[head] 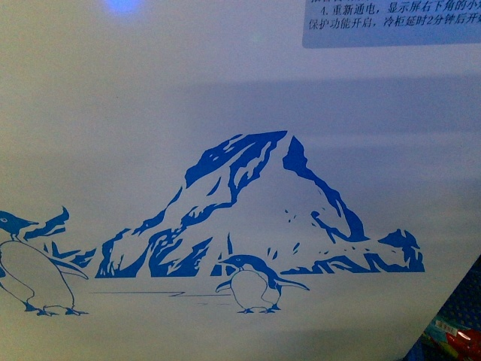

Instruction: Put drink in fridge

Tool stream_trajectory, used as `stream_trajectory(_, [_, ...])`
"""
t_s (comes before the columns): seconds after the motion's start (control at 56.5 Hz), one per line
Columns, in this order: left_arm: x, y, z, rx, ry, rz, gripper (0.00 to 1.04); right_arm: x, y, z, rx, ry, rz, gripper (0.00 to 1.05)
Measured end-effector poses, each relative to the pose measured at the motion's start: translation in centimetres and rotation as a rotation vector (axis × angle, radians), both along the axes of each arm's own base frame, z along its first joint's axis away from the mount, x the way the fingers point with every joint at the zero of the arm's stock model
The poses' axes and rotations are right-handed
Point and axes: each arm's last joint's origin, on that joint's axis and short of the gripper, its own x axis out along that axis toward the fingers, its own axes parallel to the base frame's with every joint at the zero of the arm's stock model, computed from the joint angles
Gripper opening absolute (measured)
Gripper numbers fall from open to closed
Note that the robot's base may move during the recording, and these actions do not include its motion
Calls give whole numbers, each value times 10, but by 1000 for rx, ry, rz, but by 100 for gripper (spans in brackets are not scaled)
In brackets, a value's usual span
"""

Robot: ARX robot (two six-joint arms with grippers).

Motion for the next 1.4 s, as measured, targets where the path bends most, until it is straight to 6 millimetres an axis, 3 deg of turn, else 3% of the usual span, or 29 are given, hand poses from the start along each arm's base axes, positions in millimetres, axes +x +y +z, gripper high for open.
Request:
stream_trajectory(0.407, [0,0,0,0,0,0,97,84,-34,-103,-277,398,229,97])
stream_trajectory(0.726, [0,0,0,0,0,0,97,147,-43,-167,-298,447,275,97])
stream_trajectory(0.957, [0,0,0,0,0,0,97,161,-42,-208,-275,494,278,97])
stream_trajectory(1.134, [0,0,0,0,0,0,97,162,-42,-251,-252,557,291,97])
stream_trajectory(1.399, [0,0,0,0,0,0,97,164,-42,-279,-231,580,305,97])
